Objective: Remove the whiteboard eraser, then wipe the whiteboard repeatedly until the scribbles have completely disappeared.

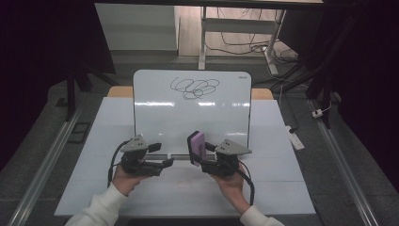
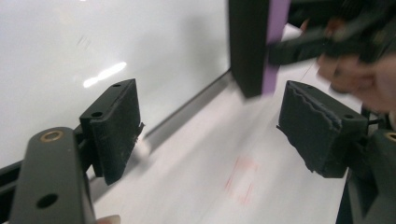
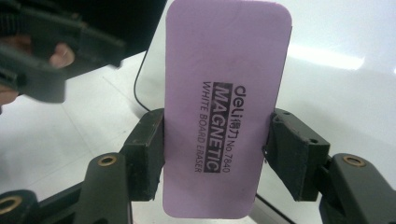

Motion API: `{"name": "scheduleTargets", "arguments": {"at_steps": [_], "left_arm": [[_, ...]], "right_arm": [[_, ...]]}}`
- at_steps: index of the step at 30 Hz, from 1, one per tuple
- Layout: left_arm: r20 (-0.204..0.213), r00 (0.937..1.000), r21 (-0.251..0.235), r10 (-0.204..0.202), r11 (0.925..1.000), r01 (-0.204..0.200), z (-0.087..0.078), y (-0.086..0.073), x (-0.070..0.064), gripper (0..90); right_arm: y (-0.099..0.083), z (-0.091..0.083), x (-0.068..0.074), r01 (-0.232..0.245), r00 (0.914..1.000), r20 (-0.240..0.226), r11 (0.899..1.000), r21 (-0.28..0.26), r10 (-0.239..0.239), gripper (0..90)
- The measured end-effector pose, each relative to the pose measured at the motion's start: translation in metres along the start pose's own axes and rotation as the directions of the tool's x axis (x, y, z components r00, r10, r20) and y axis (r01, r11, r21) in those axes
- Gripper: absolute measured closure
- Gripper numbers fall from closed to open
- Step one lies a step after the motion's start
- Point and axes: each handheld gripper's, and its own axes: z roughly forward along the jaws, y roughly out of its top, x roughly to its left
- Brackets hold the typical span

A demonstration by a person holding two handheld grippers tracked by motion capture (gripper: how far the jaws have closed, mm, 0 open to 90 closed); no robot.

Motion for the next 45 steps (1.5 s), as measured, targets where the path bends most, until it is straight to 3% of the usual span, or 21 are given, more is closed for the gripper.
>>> {"name": "scheduleTargets", "arguments": {"at_steps": [7,9,10,13,16,25,38,45], "left_arm": [[-0.064,0.9961,0.05,-0.061,0.9967,0.064,-0.03,-0.04,0.016,19.4],[-0.071,0.9951,0.057,-0.068,0.9957,0.072,-0.033,-0.045,0.018,18.8],[-0.091,0.9921,0.07,-0.087,0.9932,0.093,-0.039,-0.054,0.021,18.2],[-0.097,0.9888,0.078,-0.113,0.9896,0.121,-0.045,-0.063,0.026,17.4],[-0.136,0.9828,0.085,-0.125,0.9868,0.137,-0.055,-0.075,0.03,17.4],[-0.172,0.975,0.082,-0.141,0.9843,0.157,-0.064,-0.085,0.039,17.6],[-0.159,0.9781,0.092,-0.134,0.9845,0.15,-0.057,-0.084,0.042,17.7],[-0.152,0.9795,0.094,-0.132,0.9847,0.147,-0.054,-0.082,0.043,17.5]], "right_arm": [[0.003,-0.009,-0.009,0.007,0.9999,0.015,1.0,-0.018,-0.007,39.9],[0.004,-0.011,-0.01,0.012,0.9997,0.019,1.0,-0.019,-0.011,39.9],[0.004,-0.013,-0.012,0.015,0.9996,0.024,1.0,-0.018,-0.015,40.0],[0.005,-0.016,-0.015,0.015,0.9996,0.026,1.0,-0.022,-0.014,40.0],[0.006,-0.018,-0.018,0.011,0.9994,0.033,1.0,-0.028,-0.011,40.0],[0.01,-0.023,-0.023,0.013,0.9987,0.049,0.999,-0.045,-0.011,40.1],[0.015,-0.03,-0.028,0.029,0.997,0.073,0.998,-0.061,-0.025,40.2],[0.027,-0.035,-0.034,0.039,0.994,0.105,0.995,-0.092,-0.03,40.2]]}}
